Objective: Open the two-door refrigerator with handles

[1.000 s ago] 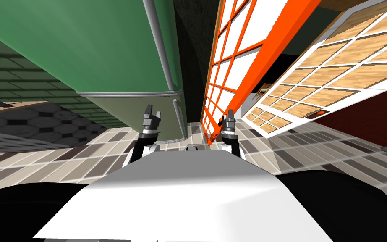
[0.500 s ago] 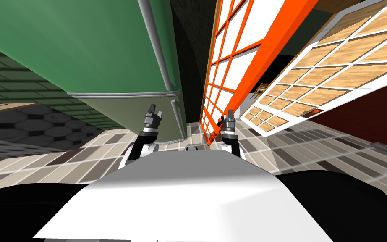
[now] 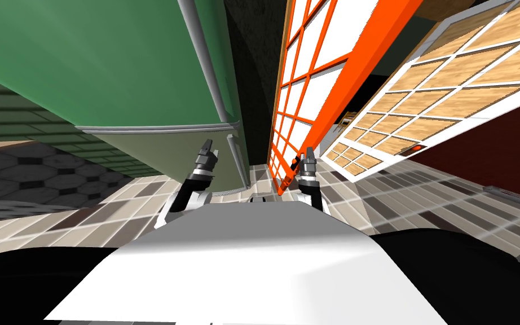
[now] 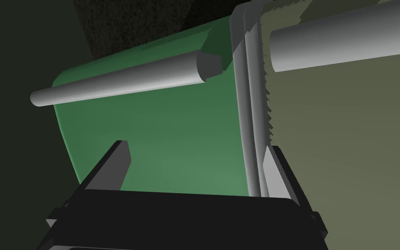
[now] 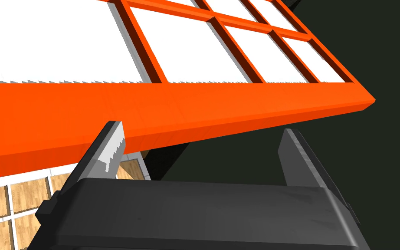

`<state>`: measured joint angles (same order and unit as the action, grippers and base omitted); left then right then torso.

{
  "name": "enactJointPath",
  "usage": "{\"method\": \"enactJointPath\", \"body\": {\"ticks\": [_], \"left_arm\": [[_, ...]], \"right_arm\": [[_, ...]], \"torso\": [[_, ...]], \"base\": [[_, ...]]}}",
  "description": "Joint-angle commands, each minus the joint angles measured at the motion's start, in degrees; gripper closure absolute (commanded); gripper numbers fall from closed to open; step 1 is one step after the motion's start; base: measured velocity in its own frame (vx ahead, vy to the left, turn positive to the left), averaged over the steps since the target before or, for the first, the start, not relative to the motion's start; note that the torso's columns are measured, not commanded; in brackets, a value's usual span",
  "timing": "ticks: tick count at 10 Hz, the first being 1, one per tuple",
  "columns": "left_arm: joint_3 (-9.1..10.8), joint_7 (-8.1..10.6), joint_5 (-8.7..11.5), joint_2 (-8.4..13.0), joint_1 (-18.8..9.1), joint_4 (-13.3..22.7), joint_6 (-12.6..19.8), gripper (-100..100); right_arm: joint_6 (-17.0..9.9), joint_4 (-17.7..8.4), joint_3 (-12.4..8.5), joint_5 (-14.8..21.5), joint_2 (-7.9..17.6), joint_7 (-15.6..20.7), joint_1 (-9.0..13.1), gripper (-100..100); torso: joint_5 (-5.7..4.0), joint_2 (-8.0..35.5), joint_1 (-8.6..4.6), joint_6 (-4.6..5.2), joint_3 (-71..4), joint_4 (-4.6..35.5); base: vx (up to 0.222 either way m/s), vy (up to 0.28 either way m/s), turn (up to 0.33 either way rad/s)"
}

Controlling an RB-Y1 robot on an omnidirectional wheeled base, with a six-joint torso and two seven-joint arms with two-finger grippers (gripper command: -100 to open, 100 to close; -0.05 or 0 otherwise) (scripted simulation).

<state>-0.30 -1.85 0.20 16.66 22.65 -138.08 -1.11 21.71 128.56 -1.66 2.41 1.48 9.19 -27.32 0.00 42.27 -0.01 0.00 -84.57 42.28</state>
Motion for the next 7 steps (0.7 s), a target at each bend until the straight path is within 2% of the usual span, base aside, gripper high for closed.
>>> {"method": "enactJointPath", "body": {"ticks": [1, 2, 4, 5, 7], "left_arm": [[0.12, 0.04, -0.4, 1.1, -1.0, -0.6, 4.1, -100], [0.12, 0.04, -0.4, 1.1, -1.0, -0.6, 4.3, -100], [0.23, 0.07, -0.9, 2.8, -2.0, -1.2, 8.0, -100], [0.23, 0.07, -0.9, 2.8, -2.0, -1.2, 8.8, -100], [0.35, 0.10, -1.5, 4.7, -3.0, -1.5, 12.5, -100]], "right_arm": [[0.0, 0.0, 0.0, 0.0, 0.0, 0.0, 0.0, 0], [0.0, 0.0, 0.0, 0.0, 0.0, 0.0, 0.0, 0], [0.0, 0.0, 0.0, 0.0, 0.0, 0.0, 0.0, 0], [0.0, 0.0, 0.0, 0.0, 0.0, 0.0, 0.0, 0], [0.0, 0.0, 0.0, 0.0, 0.0, 0.0, 0.0, 0]], "torso": [[0.01, 0.0, 0.02, -0.01, 0.0, 0.0], [0.01, 0.0, 0.01, 0.00, 0.0, 0.0], [0.00, 0.0, 0.00, 0.00, 0.0, 0.0], [0.00, 0.0, 0.01, 0.00, 0.0, 0.0], [0.00, 0.0, 0.00, 0.00, 0.0, 0.0]], "base": [[0.022, -0.002, -0.046], [0.018, -0.001, -0.022], [0.024, -0.002, -0.062], [0.023, -0.001, -0.023], [0.027, -0.002, -0.062]]}}
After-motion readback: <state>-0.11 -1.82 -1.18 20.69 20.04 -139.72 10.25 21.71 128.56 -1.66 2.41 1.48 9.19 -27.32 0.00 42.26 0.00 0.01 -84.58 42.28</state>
